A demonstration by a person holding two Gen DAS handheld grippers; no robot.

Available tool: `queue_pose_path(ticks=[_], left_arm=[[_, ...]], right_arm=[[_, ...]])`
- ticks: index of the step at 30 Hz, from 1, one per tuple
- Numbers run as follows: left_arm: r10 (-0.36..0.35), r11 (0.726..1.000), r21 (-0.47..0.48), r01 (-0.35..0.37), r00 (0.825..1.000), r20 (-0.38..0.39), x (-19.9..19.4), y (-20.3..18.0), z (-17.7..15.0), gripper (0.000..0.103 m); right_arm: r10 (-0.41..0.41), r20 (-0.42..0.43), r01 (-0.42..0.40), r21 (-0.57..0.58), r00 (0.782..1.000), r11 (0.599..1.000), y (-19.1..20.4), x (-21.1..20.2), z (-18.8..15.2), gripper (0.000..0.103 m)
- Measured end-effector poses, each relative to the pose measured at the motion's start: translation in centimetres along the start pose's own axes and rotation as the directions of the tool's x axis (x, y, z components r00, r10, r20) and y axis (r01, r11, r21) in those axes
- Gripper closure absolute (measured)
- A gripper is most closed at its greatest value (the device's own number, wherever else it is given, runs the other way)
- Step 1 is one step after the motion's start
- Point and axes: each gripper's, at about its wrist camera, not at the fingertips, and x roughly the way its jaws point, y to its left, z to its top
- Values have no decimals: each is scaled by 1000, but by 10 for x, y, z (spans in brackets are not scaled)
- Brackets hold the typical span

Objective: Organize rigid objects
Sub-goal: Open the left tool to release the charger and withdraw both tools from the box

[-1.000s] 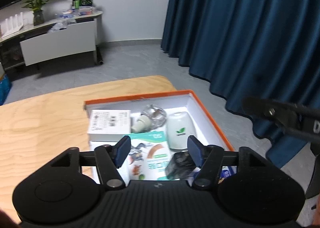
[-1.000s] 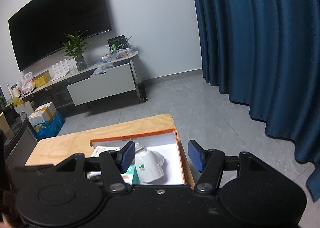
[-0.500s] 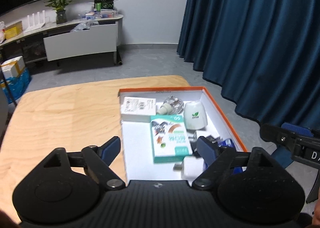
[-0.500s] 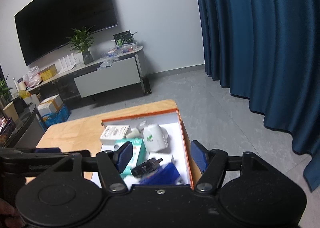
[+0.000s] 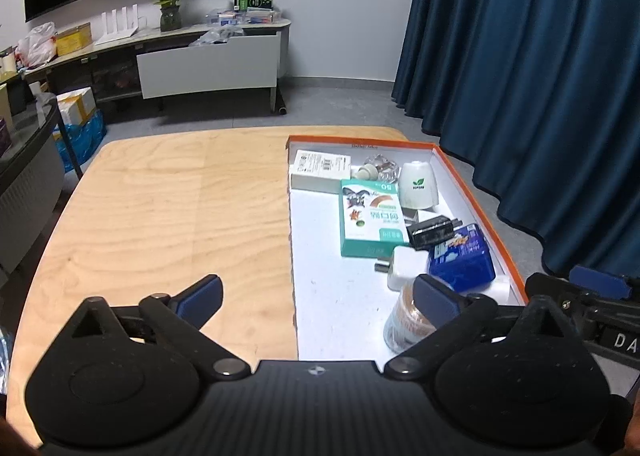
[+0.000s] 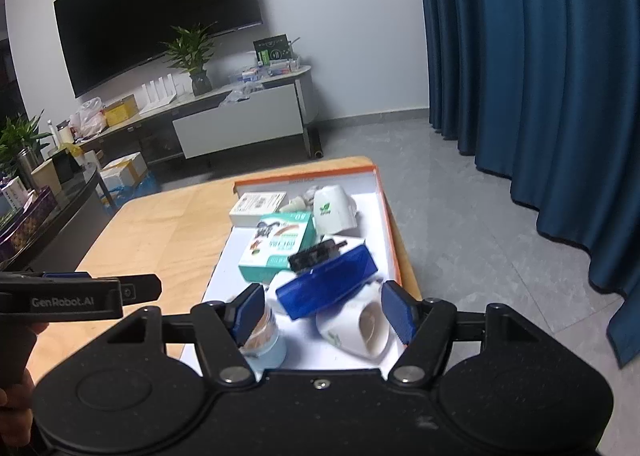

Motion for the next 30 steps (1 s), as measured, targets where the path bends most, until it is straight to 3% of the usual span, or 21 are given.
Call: queue_pose_path(ticks=[13,30], left_arm=[[41,999,18,-40,998,-53,-4,-6,-25,0],[59,997,47,-57,997,-40,-11,-13,-32,0]], right_arm=[[-1,-50,0,-25,999,1000,8,-1,-19,25],[-7,-45,6,-30,999,1000,12,-4,-20,25]])
